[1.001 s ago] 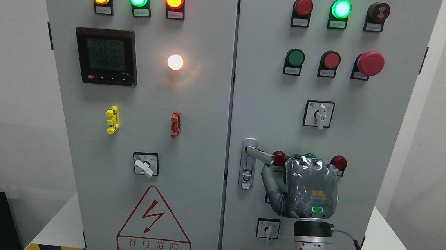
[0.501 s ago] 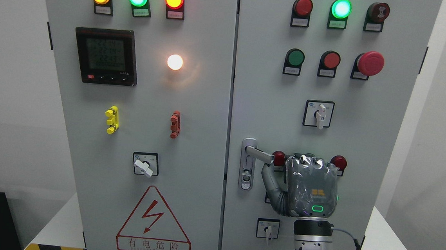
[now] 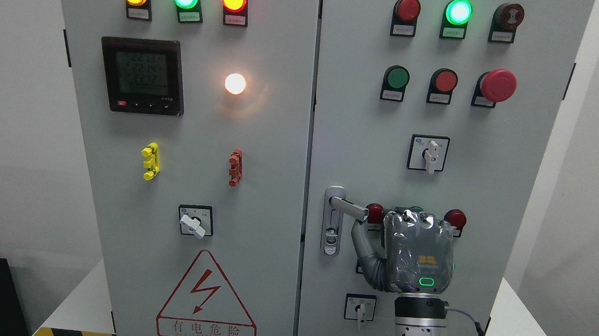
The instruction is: Release door handle
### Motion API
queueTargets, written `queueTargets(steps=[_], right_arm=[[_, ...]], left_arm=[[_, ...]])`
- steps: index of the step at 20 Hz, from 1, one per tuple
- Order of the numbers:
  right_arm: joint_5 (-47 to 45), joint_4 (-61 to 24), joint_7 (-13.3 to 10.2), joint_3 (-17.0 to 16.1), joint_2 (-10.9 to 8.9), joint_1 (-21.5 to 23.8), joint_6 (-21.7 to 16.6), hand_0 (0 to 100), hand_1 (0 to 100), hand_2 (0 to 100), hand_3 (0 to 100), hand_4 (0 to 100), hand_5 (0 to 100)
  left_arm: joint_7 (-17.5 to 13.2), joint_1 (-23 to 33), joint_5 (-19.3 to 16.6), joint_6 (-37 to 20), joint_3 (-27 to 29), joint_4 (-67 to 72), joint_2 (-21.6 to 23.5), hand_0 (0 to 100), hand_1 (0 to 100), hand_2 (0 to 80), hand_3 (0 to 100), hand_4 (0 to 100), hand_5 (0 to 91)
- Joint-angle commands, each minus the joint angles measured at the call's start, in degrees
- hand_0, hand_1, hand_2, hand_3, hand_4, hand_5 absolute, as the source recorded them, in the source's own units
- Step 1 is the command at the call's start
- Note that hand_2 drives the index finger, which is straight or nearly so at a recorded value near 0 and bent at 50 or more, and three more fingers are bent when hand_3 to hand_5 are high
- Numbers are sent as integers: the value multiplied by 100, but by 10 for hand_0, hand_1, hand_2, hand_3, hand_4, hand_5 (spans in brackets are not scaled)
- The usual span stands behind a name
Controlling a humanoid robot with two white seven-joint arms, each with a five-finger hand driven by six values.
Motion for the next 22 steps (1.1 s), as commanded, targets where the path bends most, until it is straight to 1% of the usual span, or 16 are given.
queueTargets(steps=[1, 13, 18, 22], right_arm=[[-11, -13, -13, 19, 1, 49, -14, 564, 29, 943, 1000, 988, 979], [-11, -180, -31, 28, -17, 199, -40, 557, 40, 943, 1000, 989, 977], [-11, -399, -39, 45, -25, 357, -58, 553, 42, 943, 1000, 989, 976], [-11, -593, -57, 63, -25, 568, -119, 552, 41, 942, 1000, 988, 975]], left_arm=[[1, -18, 0, 4, 9, 53, 0, 120, 389, 0, 0, 0, 0], [1, -18, 0, 4, 9, 53, 0, 120, 389, 0, 0, 0, 0], [1, -18, 0, 4, 9, 53, 0, 120, 389, 0, 0, 0, 0], [1, -18, 0, 12, 9, 53, 0, 120, 389, 0, 0, 0, 0]])
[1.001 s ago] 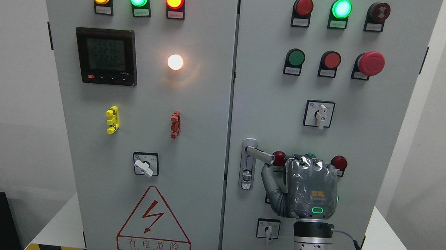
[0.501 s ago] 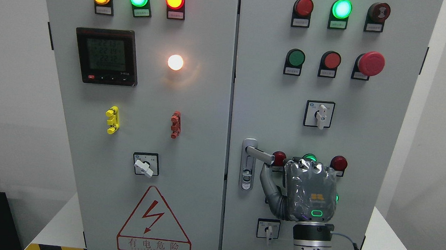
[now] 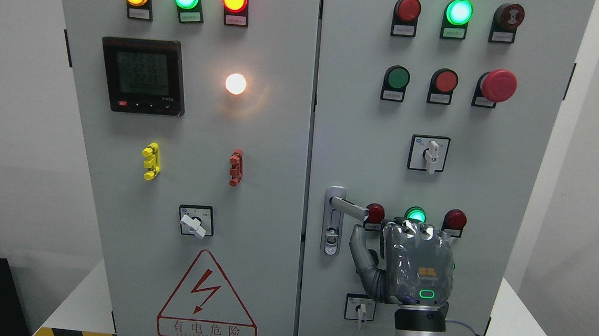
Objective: Release door handle
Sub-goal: 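Open the right hand and pull it down away from the handle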
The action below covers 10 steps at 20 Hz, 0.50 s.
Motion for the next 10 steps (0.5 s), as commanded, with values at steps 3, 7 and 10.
queueTargets(steps=[3, 7, 10], right_arm=[[-35, -518, -21, 37, -32, 318, -125, 551, 41, 939, 1000, 987, 975], [-35, -764, -126, 63, -40, 572, -327, 550, 38, 933, 1000, 984, 974], [-35, -931, -320, 89, -49, 801, -582, 549, 37, 925, 1000, 929, 974]], left_arm=[[3, -18, 0, 5, 9, 53, 0, 120, 389, 0, 0, 0, 0], [3, -18, 0, 5, 9, 53, 0, 120, 389, 0, 0, 0, 0], [3, -18, 0, 5, 9, 53, 0, 120, 389, 0, 0, 0, 0]])
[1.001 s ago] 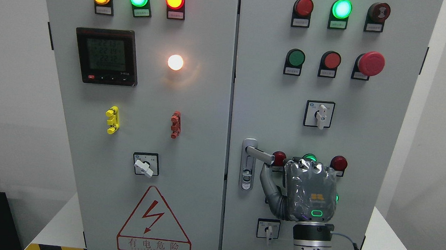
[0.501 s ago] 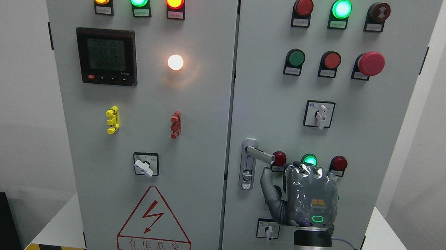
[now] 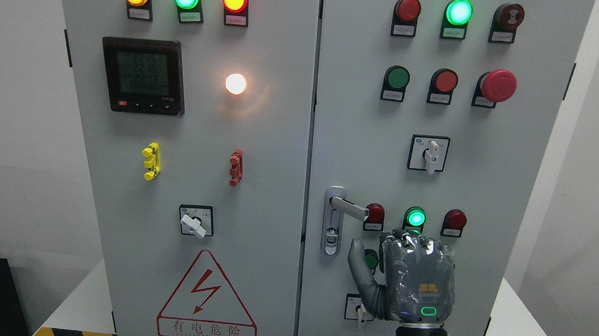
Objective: Release door handle
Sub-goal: 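Open the right hand and pull it down away from the handle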
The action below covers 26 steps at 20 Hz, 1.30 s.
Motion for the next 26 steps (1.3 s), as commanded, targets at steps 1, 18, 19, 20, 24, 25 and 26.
queueTargets(steps=[1, 18, 19, 20, 24, 25, 26], right_arm=[[-8, -557, -169, 56, -43, 419, -241, 550, 37, 922, 1000, 926, 974], [-122, -988, -460, 267, -1668, 824, -919, 541, 42, 916, 1000, 946, 1000], [-201, -997, -442, 267, -1852, 824, -945, 542, 41, 918, 1000, 951, 1000], [-245, -1005, -442, 267, -2028, 806, -971, 545, 34, 919, 1000, 960, 1000], [-307, -1207, -407, 188, -2477, 789, -1007, 552, 14, 924, 1000, 988, 1000], [-420, -1216, -407, 188, -2609, 763, -1007, 552, 12, 925, 1000, 993, 1000], [-578, -1243, -398, 188, -2784, 710, -1007, 553, 9, 926, 1000, 997, 1000]], left_arm=[[4, -18, 0, 34, 9, 53, 0, 120, 389, 0, 0, 0, 0], [4, -18, 0, 34, 9, 53, 0, 120, 389, 0, 0, 0, 0], [4, -18, 0, 34, 9, 53, 0, 120, 389, 0, 0, 0, 0], [4, -18, 0, 34, 9, 53, 0, 120, 389, 0, 0, 0, 0], [4, -18, 0, 34, 9, 53, 0, 120, 389, 0, 0, 0, 0], [-5, -18, 0, 34, 9, 53, 0, 120, 389, 0, 0, 0, 0], [3, -18, 0, 34, 9, 53, 0, 120, 389, 0, 0, 0, 0]])
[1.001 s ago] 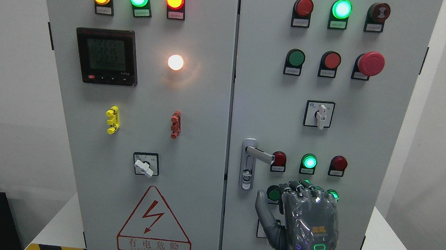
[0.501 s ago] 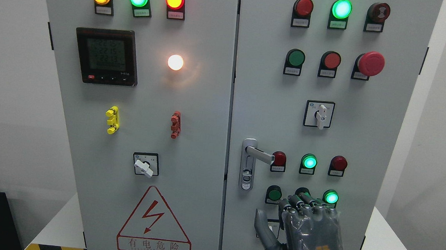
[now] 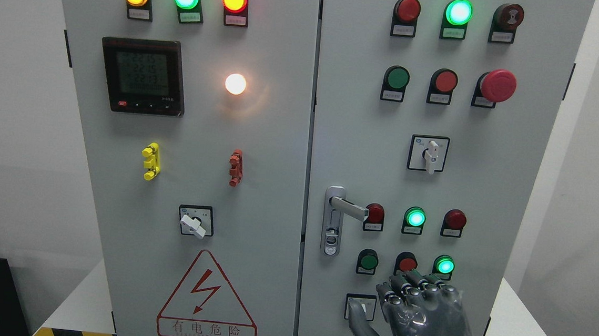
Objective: Release door handle
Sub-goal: 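Open the right hand and pull it down away from the handle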
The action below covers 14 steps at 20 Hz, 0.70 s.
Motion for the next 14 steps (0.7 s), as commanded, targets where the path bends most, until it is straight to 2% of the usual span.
queueTargets(steps=[1, 5, 10, 14], right_arm=[[-487, -348, 42, 2, -1438, -111, -14, 554, 8, 927, 1000, 998, 1000], [-909, -348, 42, -51, -2466, -664, 13, 552, 4, 930, 1000, 1000, 1000], [-1849, -366, 42, -60, -3425, -1025, 21, 559, 0, 940, 1000, 1000, 1000], [-2754, -366, -11, -60, -4189, -1061, 30, 555, 0, 909, 1000, 1000, 1000]], left_arm=[[4, -18, 0, -4, 9, 53, 0, 120, 389, 0, 0, 0, 0], [4, -18, 0, -4, 9, 53, 0, 120, 389, 0, 0, 0, 0], [4, -18, 0, -4, 9, 53, 0, 120, 389, 0, 0, 0, 0], [4, -18, 0, -4, 9, 53, 0, 120, 389, 0, 0, 0, 0]])
